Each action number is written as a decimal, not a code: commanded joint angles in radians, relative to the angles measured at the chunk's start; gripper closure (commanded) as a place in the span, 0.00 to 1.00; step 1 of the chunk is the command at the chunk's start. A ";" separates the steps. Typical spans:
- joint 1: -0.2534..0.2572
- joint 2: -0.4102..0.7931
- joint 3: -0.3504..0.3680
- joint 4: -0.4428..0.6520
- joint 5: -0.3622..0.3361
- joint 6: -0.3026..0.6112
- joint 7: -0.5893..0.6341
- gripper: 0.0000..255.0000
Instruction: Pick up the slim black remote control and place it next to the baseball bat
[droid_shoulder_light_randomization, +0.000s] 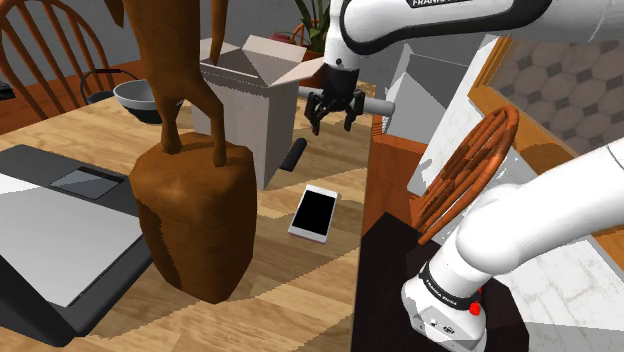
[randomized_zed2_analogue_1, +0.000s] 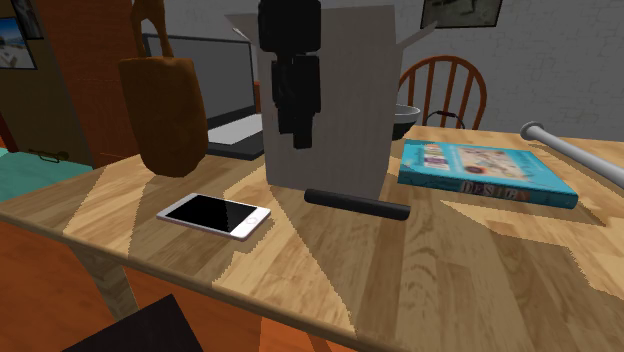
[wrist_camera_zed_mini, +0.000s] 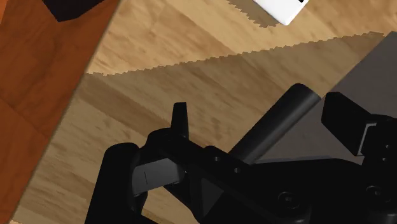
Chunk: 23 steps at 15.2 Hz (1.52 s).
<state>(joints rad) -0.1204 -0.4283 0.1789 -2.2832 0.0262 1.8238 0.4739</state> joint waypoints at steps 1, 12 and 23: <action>-0.024 0.066 0.010 0.018 0.006 0.057 0.087 0.00; -0.119 0.426 0.008 0.179 -0.008 0.303 0.515 0.00; -0.123 0.516 0.000 0.155 -0.021 0.423 0.569 0.00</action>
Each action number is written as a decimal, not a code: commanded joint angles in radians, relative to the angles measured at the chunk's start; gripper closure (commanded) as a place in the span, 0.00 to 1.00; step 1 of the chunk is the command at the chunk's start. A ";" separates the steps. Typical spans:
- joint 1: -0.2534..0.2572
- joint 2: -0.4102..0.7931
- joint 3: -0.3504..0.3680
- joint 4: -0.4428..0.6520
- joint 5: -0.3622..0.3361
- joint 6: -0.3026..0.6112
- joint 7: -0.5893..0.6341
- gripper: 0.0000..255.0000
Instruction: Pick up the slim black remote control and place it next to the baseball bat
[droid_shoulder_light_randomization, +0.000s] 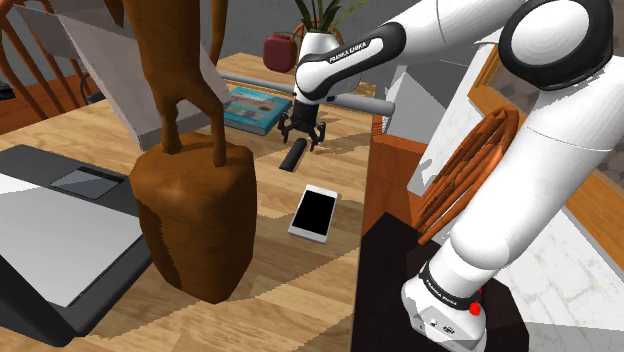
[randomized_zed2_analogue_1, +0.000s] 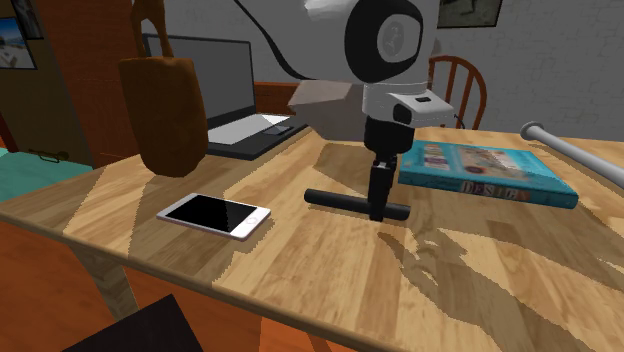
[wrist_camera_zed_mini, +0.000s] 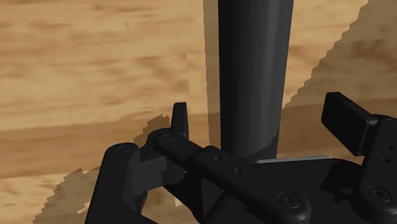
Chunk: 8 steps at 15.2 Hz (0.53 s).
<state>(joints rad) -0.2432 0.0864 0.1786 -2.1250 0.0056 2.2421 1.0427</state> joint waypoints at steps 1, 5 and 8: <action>0.000 0.001 0.000 -0.003 0.000 0.005 0.000 0.00; 0.000 0.001 0.000 -0.003 0.000 0.005 0.000 0.00; 0.000 0.001 0.000 -0.003 0.000 0.004 0.000 1.00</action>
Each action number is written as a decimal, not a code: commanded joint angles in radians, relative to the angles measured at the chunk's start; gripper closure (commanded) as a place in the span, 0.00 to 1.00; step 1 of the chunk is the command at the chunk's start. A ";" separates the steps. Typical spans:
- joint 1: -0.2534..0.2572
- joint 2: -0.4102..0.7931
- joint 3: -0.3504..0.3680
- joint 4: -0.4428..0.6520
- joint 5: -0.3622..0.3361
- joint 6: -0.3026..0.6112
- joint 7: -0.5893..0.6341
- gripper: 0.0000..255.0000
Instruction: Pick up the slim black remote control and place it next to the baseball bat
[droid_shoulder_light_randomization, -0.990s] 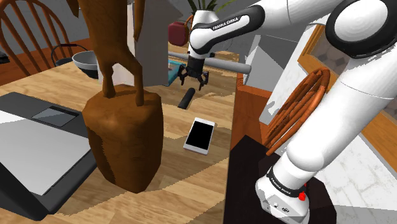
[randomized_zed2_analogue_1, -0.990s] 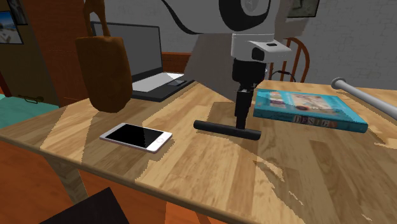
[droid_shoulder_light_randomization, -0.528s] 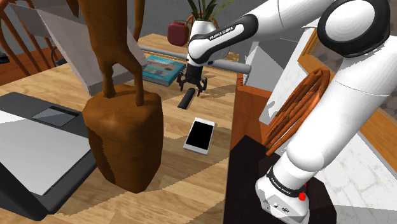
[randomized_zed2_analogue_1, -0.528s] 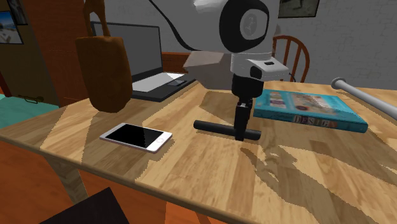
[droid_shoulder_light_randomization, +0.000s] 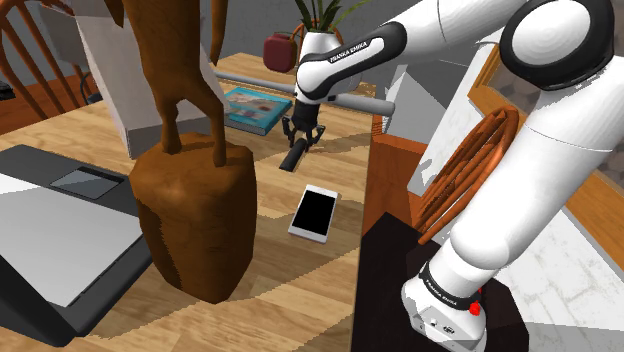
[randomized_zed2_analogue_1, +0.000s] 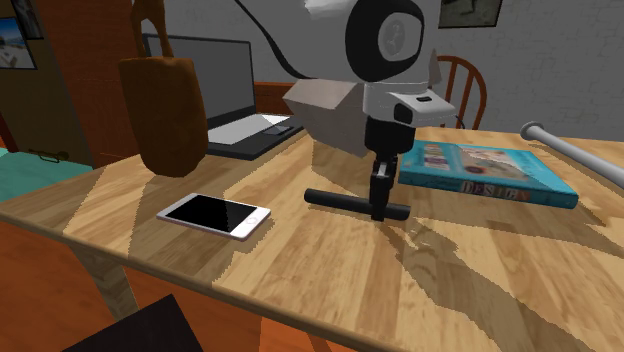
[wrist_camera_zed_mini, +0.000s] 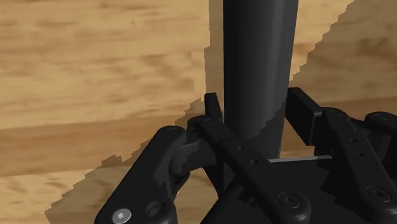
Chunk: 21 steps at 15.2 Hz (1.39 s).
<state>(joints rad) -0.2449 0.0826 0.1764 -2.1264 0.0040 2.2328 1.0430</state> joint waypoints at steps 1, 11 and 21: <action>0.002 0.005 0.002 -0.001 0.001 0.014 0.000 1.00; 0.001 -0.015 0.002 0.017 0.006 -0.024 -0.003 1.00; 0.000 -0.068 0.002 0.094 0.016 -0.153 -0.008 1.00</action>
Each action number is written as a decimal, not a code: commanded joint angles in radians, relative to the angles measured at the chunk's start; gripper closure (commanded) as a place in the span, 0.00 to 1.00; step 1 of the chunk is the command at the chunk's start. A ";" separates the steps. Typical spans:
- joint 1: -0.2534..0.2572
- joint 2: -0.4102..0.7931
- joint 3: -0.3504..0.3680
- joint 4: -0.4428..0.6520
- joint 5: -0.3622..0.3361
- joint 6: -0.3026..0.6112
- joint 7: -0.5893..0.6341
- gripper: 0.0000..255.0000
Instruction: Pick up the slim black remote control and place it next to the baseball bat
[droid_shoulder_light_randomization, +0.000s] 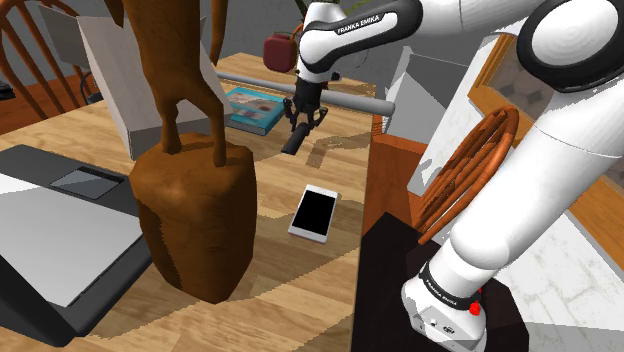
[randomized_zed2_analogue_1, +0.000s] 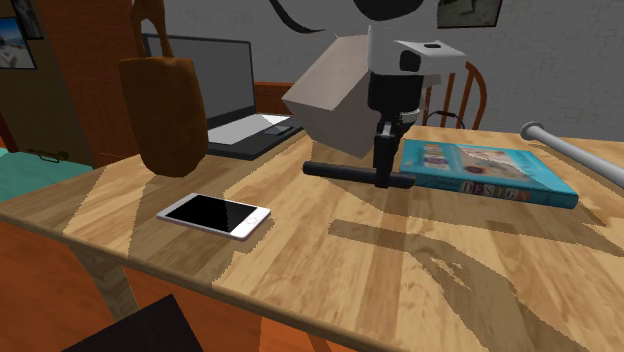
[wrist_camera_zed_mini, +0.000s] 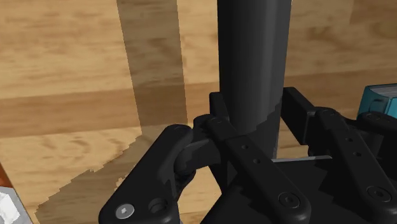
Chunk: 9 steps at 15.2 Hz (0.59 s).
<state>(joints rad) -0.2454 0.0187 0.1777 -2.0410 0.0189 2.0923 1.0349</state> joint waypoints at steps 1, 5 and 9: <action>0.000 -0.008 0.000 0.017 0.001 -0.026 0.000 1.00; -0.001 -0.023 0.000 0.055 0.004 -0.078 -0.001 1.00; -0.001 -0.034 -0.001 0.096 0.006 -0.130 -0.002 1.00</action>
<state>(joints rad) -0.2463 -0.0113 0.1769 -1.9532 0.0236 1.9749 1.0333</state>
